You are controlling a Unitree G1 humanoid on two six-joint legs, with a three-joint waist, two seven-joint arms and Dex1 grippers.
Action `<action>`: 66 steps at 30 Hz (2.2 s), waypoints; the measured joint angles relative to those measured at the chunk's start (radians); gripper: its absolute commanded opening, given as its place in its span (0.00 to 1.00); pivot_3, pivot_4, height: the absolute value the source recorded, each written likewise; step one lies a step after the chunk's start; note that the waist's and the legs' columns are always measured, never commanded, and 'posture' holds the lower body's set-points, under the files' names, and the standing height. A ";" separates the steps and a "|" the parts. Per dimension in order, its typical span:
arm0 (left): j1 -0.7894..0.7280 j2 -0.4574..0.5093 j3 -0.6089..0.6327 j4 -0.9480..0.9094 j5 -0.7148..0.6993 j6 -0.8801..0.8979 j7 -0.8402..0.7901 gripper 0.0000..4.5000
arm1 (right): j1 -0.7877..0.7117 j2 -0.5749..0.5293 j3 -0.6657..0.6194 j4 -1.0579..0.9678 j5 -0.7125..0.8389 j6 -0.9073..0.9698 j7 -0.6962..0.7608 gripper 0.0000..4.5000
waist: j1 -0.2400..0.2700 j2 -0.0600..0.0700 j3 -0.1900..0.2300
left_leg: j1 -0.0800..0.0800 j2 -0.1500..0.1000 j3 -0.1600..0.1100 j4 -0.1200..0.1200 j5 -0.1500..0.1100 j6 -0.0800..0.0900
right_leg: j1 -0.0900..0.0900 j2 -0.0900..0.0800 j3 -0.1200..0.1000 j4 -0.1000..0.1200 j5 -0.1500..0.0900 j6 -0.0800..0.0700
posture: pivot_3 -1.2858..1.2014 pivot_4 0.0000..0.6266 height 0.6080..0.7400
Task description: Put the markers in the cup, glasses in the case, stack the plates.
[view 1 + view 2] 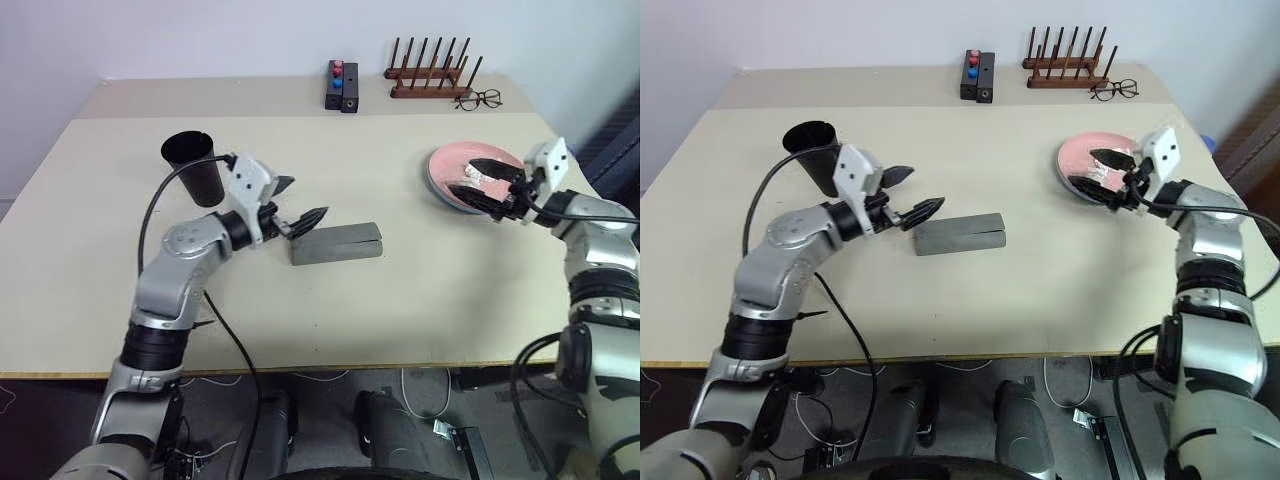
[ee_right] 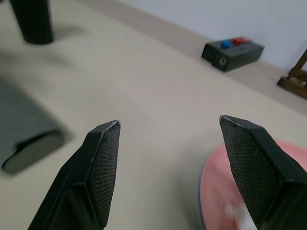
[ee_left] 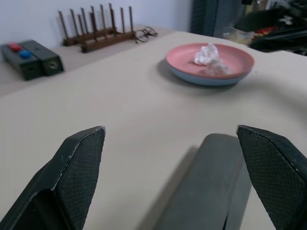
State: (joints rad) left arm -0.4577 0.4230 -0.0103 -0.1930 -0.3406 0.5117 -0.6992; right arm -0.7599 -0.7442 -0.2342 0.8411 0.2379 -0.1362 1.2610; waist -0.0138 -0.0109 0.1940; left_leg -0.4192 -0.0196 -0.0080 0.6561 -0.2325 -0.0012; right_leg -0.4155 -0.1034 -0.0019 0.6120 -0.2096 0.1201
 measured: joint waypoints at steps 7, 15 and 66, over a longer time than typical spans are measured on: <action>0.307 0.142 0.117 -0.115 -0.009 -0.138 -0.077 1.00 | 0.383 -0.121 -0.094 -0.341 0.105 0.187 0.030 0.74 | 0.005 0.000 0.000 | 0.002 0.004 0.000 -0.004 0.000 0.000 | -0.001 -0.002 0.002 0.000 -0.002 -0.004 | 0.52 0.24 1.00; 0.563 0.097 0.289 -0.132 -0.057 -0.348 -0.070 1.00 | 0.763 -0.131 -0.286 -0.558 0.179 0.231 -0.047 0.74 | 0.005 0.000 -0.001 | 0.005 0.005 0.002 -0.004 0.000 -0.001 | 0.000 -0.003 0.002 -0.003 -0.003 -0.005 | 0.52 0.24 1.00; 0.780 0.187 0.421 -0.402 -0.331 -0.173 -0.040 1.00 | 0.830 -0.125 -0.363 -0.562 0.278 0.178 -0.049 0.74 | 0.003 0.001 -0.002 | 0.005 0.011 0.005 -0.009 -0.001 0.000 | 0.003 0.001 0.002 -0.015 -0.001 -0.008 | 0.52 0.24 1.00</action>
State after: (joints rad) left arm 0.3220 0.6102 0.4109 -0.5952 -0.6720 0.3384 -0.7395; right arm 0.0700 -0.8693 -0.5969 0.2788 0.5161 0.0422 1.2122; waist -0.0107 -0.0096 0.1920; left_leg -0.4140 -0.0091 -0.0032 0.6471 -0.2334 -0.0016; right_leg -0.4130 -0.1027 -0.0003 0.5972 -0.2111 0.1125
